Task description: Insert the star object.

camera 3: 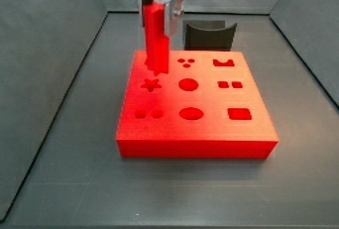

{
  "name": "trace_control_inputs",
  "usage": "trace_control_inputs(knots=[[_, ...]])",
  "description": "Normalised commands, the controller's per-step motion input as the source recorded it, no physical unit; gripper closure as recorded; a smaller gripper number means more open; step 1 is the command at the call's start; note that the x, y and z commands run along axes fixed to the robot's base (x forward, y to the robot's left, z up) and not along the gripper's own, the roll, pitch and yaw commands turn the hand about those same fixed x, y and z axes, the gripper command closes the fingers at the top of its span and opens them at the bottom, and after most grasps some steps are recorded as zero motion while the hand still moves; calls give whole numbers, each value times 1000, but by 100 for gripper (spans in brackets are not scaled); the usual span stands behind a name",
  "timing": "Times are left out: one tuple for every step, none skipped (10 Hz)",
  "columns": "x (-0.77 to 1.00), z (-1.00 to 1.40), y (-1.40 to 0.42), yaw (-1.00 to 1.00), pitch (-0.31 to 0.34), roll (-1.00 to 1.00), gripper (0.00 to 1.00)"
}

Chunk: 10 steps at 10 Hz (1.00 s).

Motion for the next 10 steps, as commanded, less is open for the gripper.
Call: trace_control_inputs(knots=[[0, -14, 17, 0, 0, 0, 100], [0, 0, 43, 0, 0, 0, 100], [0, -111, 0, 140, 14, 0, 100], [20, -223, 23, 623, 0, 4, 100], [-86, -323, 154, 880, -20, 21, 100], [-106, -311, 160, 949, -11, 0, 100], [0, -177, 9, 737, 0, 11, 100], [86, -194, 0, 211, 0, 0, 100], [189, -129, -151, 0, 0, 0, 100], [243, -169, -89, -40, 0, 3, 100]])
